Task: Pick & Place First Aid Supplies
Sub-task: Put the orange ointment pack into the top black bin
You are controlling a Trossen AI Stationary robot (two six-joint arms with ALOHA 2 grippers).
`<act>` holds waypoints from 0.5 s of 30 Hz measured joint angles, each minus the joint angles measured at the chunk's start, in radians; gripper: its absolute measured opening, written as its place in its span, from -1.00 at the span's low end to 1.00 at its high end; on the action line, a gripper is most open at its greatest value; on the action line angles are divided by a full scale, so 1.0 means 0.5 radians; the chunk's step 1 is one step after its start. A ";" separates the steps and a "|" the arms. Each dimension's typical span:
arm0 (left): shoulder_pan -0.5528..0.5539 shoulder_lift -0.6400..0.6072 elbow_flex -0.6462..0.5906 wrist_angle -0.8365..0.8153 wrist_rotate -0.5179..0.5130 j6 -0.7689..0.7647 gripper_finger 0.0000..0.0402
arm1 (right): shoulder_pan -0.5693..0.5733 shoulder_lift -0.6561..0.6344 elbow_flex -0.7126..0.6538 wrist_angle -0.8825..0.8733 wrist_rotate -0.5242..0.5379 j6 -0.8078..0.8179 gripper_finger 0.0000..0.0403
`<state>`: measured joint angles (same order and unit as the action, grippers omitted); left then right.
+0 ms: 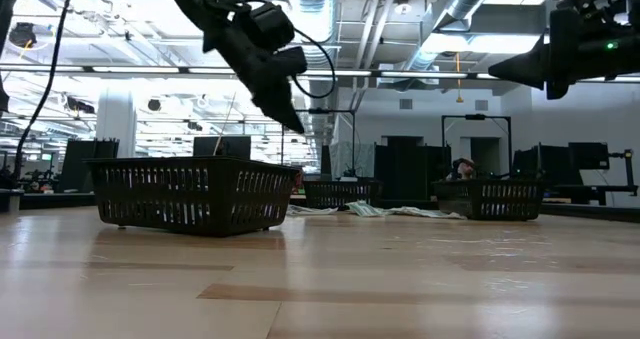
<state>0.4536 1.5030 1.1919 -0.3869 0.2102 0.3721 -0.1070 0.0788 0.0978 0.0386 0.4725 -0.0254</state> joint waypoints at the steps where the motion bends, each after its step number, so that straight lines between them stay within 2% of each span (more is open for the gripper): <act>1: -0.017 -0.015 0.000 -0.080 -0.001 0.062 -0.69 | 0.000 0.000 0.000 -0.008 0.000 0.000 -0.96; 7: -0.119 -0.022 0.000 -0.372 -0.106 0.331 -0.67 | 0.000 0.000 0.000 -0.011 0.000 0.000 -0.96; 15: -0.259 -0.009 0.000 -0.394 -0.141 0.536 -0.48 | 0.000 0.001 0.000 -0.011 0.000 0.000 -0.96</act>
<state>0.3242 1.4986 1.1919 -0.5838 0.1399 0.6403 -0.1070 0.0791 0.0978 0.0330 0.4725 -0.0254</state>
